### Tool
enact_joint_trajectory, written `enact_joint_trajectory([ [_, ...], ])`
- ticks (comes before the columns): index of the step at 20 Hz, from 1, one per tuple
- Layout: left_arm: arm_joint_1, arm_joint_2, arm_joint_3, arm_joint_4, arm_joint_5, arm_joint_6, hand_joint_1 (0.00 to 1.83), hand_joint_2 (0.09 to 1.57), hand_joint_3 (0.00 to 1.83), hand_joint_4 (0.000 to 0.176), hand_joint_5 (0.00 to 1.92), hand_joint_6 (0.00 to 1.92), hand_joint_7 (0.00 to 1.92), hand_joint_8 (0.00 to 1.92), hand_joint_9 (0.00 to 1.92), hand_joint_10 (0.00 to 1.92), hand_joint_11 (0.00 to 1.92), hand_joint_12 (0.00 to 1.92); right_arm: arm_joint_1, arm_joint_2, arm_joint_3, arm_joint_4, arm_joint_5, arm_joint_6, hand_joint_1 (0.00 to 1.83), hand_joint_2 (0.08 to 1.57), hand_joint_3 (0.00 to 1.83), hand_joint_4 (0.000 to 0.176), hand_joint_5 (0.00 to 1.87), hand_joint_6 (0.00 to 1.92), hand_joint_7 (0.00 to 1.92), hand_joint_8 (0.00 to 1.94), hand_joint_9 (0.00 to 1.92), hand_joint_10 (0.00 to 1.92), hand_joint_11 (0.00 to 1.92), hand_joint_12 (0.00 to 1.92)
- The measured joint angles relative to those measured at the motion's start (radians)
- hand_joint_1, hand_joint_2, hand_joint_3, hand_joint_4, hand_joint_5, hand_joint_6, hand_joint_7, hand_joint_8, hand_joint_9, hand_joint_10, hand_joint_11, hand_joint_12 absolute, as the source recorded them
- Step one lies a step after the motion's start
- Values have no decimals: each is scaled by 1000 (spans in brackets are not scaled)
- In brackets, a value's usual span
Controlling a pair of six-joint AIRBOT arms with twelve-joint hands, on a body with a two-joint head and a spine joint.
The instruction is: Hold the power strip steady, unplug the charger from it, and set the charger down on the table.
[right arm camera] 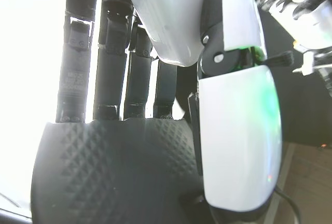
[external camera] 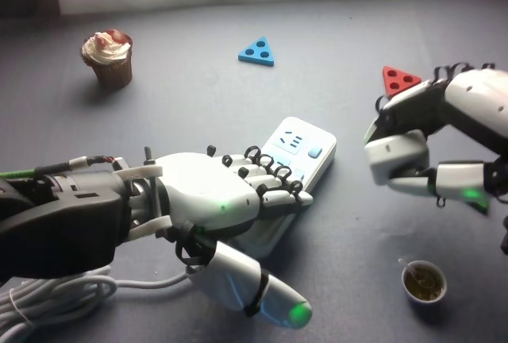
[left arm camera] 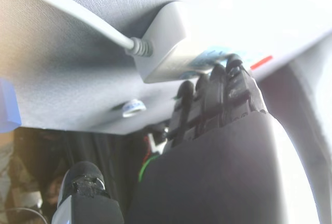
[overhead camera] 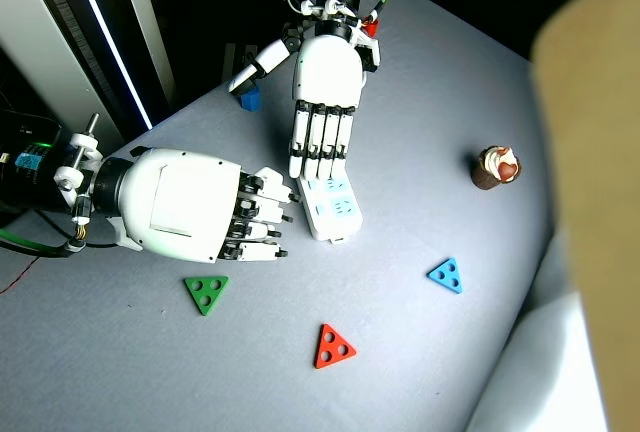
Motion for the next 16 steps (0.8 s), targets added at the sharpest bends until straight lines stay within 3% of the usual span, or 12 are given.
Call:
enact_joint_trajectory([
  [1, -1, 0, 0, 0, 2, 0, 0, 883, 0, 0, 28, 7, 16, 6, 12, 5, 34, 14, 0, -4, 8, 6, 6, 0, 1239, 1068, 1, 27, 1035, 923, 1157, 652, 1222, 4, 849, 710],
  [5, -1, 0, 0, 0, 3, 0, 0, 881, 0, 0, 34, 8, 25, 9, 17, 7, 43, 18, 0, -26, 18, 10, 7, 0, 1227, 1108, 1, 0, 931, 1126, 1084, 744, 1119, 0, 777, 701],
  [6, -1, 0, 0, 0, 2, 0, 0, 883, 0, 0, 41, 10, 32, 10, 19, 7, 44, 18, 0, -32, 18, 6, 8, 0, 1224, 1116, 1, 0, 910, 1160, 1072, 762, 1086, 0, 753, 686],
  [7, -1, 0, 0, 0, 2, 0, 0, 881, 0, 0, 35, 6, 24, 6, 13, 4, 41, 17, 0, -34, 18, 5, 8, 0, 1159, 1153, 0, 0, 891, 1119, 963, 291, 1027, 0, 716, 673],
  [8, -1, 0, 0, 0, 2, 0, 0, 883, 0, 0, 34, 5, 24, 5, 15, 4, 46, 20, 0, -37, 18, 7, 9, 0, 1142, 1162, 2, 0, 873, 1133, 942, 97, 966, 0, 672, 660],
  [9, -1, 0, 0, -1, 2, 0, 0, 884, 1, 0, 29, 3, 19, 3, 10, 2, 42, 18, 0, -39, 18, 8, 10, 0, 1137, 1168, 0, 0, 865, 1142, 929, 30, 933, 0, 651, 653],
  [10, -1, 0, 0, -1, 2, 0, 0, 880, 0, 0, 32, 4, 19, 2, 12, 2, 35, 15, 0, -40, 18, 9, 11, 0, 1185, 1120, 0, 0, 750, 432, 880, 6, 873, 0, 598, 653],
  [11, -1, 0, 0, -1, 2, 0, 0, 880, 0, 0, 37, 5, 21, 3, 14, 3, 30, 12, 0, -41, 18, 7, 11, 0, 1193, 1095, 0, 0, 742, 136, 820, 7, 813, 1, 539, 648],
  [13, -5, 0, 0, -2, 6, -1, 0, 882, 0, 0, 28, 0, 18, 1, 5, 0, 20, 8, 0, -42, 14, 7, 15, 0, 1187, 1071, 0, 0, 702, 8, 757, 0, 748, 0, 465, 623],
  [16, -6, 0, 0, -2, 8, -2, 0, 879, 0, 0, 36, 4, 22, 2, 12, 4, 37, 16, 1, -42, 5, 9, 20, 1, 1109, 1097, 0, 0, 566, 0, 590, 0, 571, 0, 300, 614],
])
